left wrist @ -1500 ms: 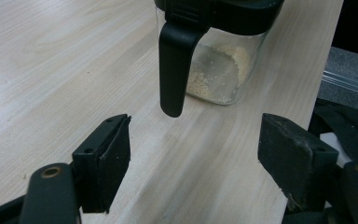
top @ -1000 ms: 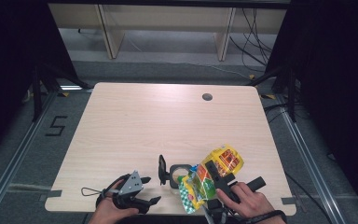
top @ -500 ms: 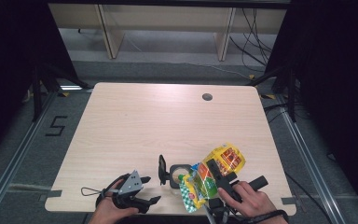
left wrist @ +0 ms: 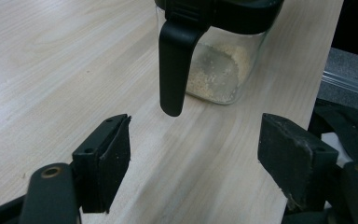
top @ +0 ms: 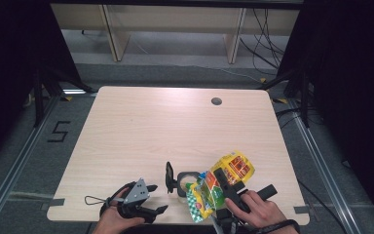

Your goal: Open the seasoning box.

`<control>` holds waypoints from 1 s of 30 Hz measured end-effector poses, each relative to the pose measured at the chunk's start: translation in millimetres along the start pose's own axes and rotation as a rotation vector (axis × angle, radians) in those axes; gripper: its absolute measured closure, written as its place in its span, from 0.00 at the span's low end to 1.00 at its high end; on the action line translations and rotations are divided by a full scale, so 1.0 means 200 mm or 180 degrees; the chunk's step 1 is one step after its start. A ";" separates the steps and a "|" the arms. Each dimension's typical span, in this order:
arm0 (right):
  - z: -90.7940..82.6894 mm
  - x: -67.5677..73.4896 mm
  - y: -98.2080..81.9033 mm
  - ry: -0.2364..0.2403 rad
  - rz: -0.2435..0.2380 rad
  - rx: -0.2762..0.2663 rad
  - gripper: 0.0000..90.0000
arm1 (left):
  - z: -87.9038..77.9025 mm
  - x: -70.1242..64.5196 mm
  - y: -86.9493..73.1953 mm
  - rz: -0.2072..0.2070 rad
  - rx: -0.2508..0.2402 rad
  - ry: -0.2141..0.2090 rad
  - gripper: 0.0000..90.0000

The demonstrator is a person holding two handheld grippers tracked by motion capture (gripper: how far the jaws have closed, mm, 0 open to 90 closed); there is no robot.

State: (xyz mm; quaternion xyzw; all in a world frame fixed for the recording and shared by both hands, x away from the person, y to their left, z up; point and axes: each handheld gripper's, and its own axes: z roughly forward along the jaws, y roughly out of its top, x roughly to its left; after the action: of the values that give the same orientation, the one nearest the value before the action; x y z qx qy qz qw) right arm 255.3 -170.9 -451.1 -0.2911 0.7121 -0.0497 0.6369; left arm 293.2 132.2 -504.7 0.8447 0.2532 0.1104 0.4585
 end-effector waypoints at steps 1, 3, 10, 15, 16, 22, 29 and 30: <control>0.00 0.00 0.00 0.0021 0.0066 -0.0005 0.49 | 0.00 0.00 0.00 -0.0038 -0.0043 -0.0012 0.28; 0.00 0.00 -0.01 0.0008 0.0000 0.0017 0.49 | 0.00 0.00 0.00 -0.0018 0.0007 -0.0014 0.28; 0.00 0.00 -0.01 0.0030 0.0062 0.0037 0.49 | 0.00 0.00 0.00 0.0004 0.0003 -0.0017 0.28; 0.00 0.00 -0.01 0.0023 0.0060 0.0054 0.49 | 0.00 0.00 0.00 0.0034 -0.0015 -0.0025 0.28; 0.00 0.01 -0.01 0.0026 0.0071 0.0043 0.49 | 0.00 0.00 0.00 -0.0028 -0.0038 -0.0005 0.28; 0.00 0.00 -0.03 0.0063 0.0008 0.0047 0.49 | 0.00 0.00 0.00 0.0001 -0.0011 -0.0002 0.28; -0.02 -0.02 -0.03 -0.0007 0.0041 0.0058 0.49 | 0.00 0.00 0.00 0.0041 0.0023 0.0013 0.28; -0.01 -0.01 -0.03 0.0026 0.0003 0.0075 0.49 | 0.00 0.00 0.00 -0.0014 -0.0015 -0.0014 0.28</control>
State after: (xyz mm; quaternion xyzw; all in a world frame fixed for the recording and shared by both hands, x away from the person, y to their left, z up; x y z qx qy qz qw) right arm 254.8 -175.1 -445.8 -0.2830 0.7143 -0.0590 0.6374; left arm 292.4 132.0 -504.8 0.8432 0.2538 0.1081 0.4614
